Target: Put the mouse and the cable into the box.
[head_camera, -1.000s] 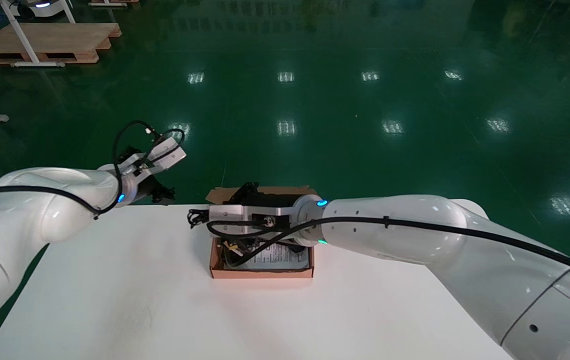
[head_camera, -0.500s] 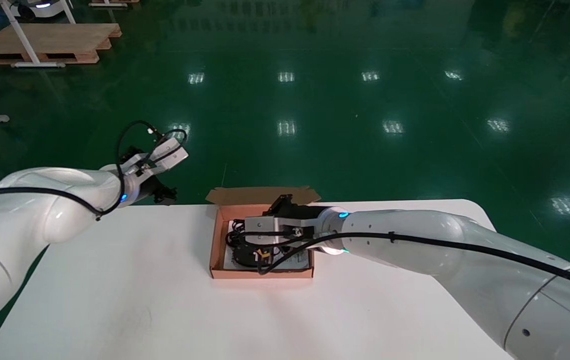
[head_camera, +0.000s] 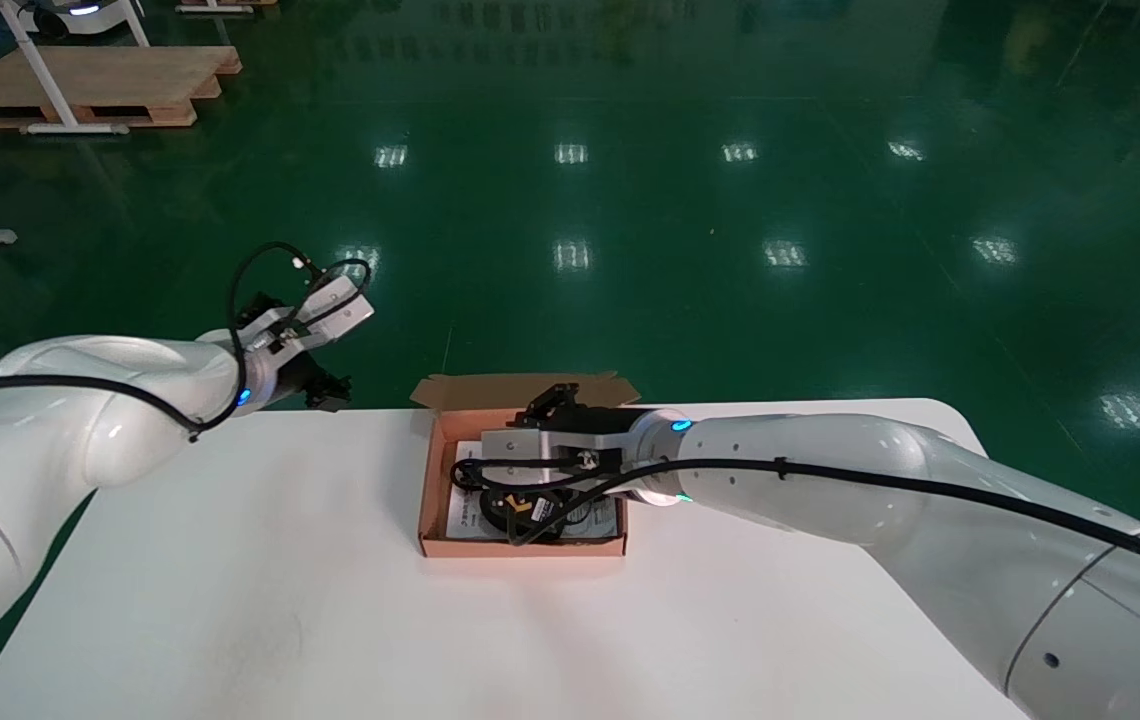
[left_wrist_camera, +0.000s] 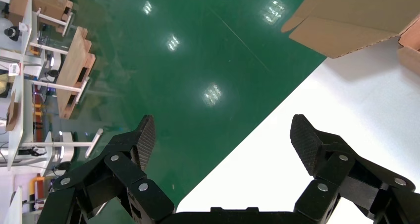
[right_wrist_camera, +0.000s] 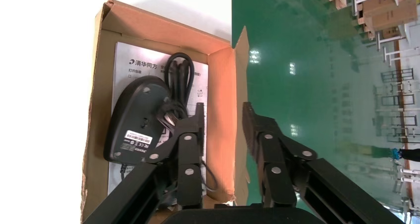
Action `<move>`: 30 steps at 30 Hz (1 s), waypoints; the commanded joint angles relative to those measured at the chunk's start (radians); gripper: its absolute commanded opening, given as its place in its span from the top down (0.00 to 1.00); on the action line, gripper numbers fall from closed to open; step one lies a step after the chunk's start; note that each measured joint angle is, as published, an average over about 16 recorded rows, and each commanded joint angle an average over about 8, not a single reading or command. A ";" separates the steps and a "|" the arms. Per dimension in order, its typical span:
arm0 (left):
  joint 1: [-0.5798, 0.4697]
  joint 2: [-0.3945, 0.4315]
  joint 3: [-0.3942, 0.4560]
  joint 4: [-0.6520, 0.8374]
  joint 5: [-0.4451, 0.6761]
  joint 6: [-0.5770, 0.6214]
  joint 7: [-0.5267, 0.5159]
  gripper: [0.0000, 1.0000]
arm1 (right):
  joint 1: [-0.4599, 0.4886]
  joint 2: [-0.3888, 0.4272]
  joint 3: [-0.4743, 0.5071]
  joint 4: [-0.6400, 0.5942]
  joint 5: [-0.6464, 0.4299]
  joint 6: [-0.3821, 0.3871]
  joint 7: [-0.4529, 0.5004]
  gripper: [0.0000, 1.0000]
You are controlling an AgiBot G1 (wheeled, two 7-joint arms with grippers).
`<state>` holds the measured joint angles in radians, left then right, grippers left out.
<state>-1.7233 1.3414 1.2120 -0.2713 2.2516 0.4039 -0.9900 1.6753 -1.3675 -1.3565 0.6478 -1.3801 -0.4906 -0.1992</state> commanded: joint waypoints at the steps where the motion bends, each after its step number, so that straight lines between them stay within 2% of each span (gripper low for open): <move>1: -0.002 0.002 0.003 0.004 0.005 -0.004 -0.003 0.00 | 0.002 -0.002 -0.001 -0.001 -0.002 0.001 -0.002 0.00; 7: 0.033 -0.036 -0.047 -0.051 -0.077 0.055 0.041 0.00 | -0.034 0.044 0.065 0.038 0.037 -0.060 0.021 0.00; 30: 0.282 -0.318 -0.406 -0.441 -0.662 0.475 0.350 0.00 | -0.266 0.336 0.480 0.283 0.288 -0.447 0.171 0.00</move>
<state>-1.4409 1.0238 0.8060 -0.7118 1.5894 0.8792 -0.6405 1.4091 -1.0320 -0.8770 0.9309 -1.0920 -0.9378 -0.0283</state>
